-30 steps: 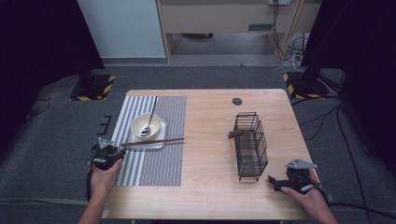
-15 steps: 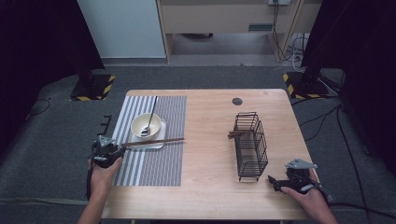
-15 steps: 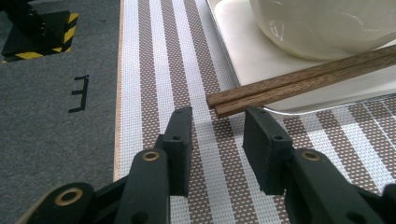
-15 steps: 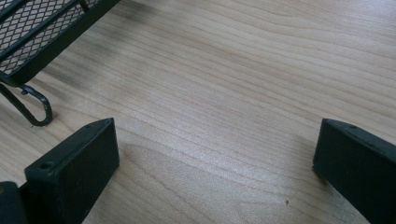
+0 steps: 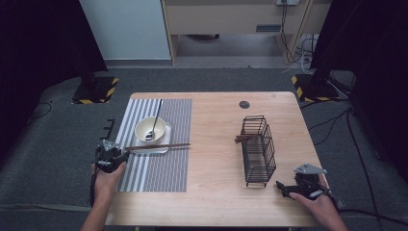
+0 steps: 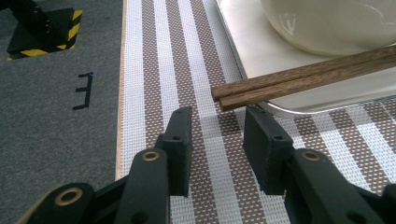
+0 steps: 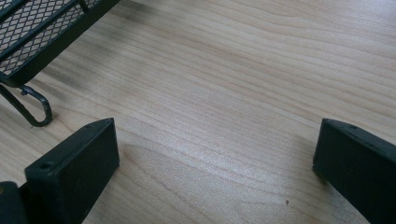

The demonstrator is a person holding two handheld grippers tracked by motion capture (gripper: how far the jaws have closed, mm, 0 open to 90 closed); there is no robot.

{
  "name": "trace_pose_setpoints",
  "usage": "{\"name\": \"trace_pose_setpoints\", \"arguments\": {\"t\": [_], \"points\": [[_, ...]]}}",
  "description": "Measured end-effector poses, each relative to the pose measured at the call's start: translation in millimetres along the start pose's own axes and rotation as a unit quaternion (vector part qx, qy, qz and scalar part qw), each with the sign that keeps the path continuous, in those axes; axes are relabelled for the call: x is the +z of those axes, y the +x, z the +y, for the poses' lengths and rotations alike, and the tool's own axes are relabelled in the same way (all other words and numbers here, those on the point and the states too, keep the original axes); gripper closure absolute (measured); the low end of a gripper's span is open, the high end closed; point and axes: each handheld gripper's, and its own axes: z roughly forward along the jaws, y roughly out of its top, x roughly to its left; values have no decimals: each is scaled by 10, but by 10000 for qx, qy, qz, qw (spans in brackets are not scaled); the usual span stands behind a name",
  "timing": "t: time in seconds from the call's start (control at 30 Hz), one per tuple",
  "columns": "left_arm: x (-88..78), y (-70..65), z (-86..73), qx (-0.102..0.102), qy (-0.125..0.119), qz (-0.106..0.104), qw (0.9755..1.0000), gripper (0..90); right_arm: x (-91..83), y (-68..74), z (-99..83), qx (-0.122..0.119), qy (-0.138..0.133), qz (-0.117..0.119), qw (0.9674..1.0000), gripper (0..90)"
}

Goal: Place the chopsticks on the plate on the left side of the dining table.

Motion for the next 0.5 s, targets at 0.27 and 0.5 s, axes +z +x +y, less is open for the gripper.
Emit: {"name": "trace_pose_setpoints", "arguments": {"t": [0.27,0.5], "points": [[10,22,21,-60,-42,41,10000,620,0,1,0,3,0,-4,10000,2],[16,27,21,-85,-70,38,9999,613,1,2,1,11,-2,-2,10000,1]]}}
